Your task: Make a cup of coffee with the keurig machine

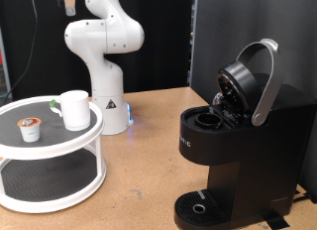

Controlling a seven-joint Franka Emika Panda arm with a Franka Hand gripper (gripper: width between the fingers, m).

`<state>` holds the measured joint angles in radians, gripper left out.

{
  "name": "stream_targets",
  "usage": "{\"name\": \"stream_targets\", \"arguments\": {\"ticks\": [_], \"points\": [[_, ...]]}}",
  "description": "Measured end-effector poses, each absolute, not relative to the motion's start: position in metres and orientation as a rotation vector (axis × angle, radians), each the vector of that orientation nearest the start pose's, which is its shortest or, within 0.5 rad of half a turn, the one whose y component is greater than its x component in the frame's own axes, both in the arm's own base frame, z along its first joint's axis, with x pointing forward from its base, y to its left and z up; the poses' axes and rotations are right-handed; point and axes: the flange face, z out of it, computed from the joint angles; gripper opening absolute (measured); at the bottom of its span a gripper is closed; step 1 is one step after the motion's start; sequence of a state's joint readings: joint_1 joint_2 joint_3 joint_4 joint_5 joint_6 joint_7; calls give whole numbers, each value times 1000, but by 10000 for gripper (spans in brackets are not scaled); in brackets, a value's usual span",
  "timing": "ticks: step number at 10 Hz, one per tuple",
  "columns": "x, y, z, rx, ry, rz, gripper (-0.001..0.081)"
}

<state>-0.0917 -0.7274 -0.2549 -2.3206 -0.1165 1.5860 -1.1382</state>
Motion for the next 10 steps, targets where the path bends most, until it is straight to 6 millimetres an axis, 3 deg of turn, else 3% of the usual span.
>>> {"name": "stream_targets", "arguments": {"ticks": [2,5,7,10], "points": [[300,-156,578,-2809,-1294,-81,803],[298,-188,573,-2838,-1273,-156,803],[298,-207,563,-2841,-1293,-90,803],[307,-218,547,-2843,-1274,-10,803]]}}
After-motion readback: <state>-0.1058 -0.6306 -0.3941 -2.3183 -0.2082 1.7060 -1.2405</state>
